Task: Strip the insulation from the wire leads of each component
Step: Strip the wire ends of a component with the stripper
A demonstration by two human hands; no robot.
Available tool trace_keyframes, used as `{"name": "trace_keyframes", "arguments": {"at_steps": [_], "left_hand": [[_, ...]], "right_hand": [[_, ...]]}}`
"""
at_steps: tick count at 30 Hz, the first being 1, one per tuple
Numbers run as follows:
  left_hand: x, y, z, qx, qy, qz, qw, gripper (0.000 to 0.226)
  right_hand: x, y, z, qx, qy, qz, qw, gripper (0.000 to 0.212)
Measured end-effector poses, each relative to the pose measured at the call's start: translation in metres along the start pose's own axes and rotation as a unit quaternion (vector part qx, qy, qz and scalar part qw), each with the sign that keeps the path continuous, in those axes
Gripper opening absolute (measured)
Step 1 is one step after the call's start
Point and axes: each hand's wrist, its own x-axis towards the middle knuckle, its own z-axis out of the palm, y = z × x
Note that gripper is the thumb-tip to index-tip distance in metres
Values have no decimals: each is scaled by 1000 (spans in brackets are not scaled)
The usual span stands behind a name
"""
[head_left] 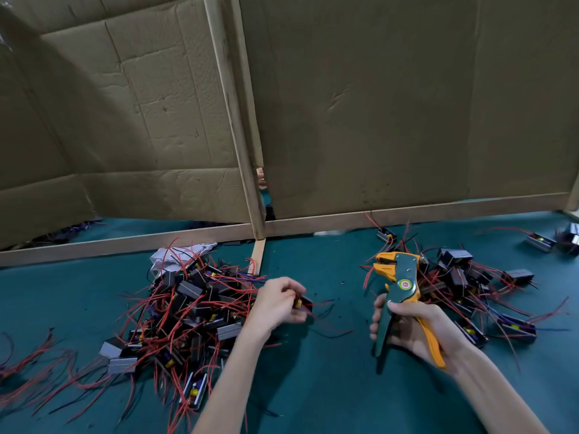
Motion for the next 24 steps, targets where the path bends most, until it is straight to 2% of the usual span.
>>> {"name": "trace_keyframes", "arguments": {"at_steps": [3,6,10,12,15,17,22,24], "left_hand": [[-4,5,-12,190,-60,-8,980,32],[-9,9,-22,329,-100,23,939,33],[-5,3,-11,432,-19,131,892,19],[2,-4,-1,416,-37,180,891,19],[11,-16,10,371,-79,191,905,16],[15,-21,13,339,-72,201,916,11],[17,-26,16,231,-47,212,948,14],[17,-27,16,146,-58,204,966,14]], "right_hand": [[0,-1,0,4,5,-5,1000,23],[0,-1,0,6,9,-11,1000,23],[0,0,1,0,14,-8,1000,22],[0,1,2,-2,14,-2,1000,21],[0,3,3,-3,5,7,1000,21],[0,4,4,-7,2,10,1000,24],[0,5,8,-18,-10,17,1000,28],[-2,5,12,-26,-15,23,999,32]]}}
